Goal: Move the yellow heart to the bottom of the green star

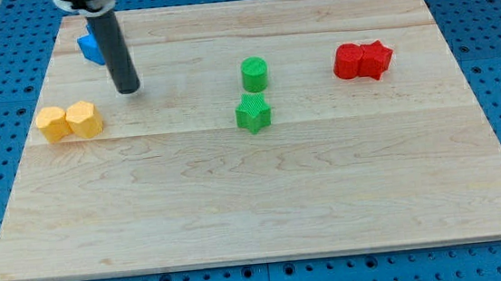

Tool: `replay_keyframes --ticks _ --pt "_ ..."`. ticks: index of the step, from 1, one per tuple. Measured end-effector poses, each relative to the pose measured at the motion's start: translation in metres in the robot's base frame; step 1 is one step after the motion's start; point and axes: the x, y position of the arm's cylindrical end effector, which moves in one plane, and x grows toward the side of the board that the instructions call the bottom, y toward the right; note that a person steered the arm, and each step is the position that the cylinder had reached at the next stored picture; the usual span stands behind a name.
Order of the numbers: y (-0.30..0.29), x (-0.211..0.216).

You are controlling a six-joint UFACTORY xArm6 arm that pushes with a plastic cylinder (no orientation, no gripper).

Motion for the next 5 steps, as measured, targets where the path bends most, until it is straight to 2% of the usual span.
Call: replay_keyframes --ticks 2,3,4,5 --pt "-0.107 0.042" --pt "-0.121 0.044" --pt "-0.116 0.071" --pt "-0.078 0.091"
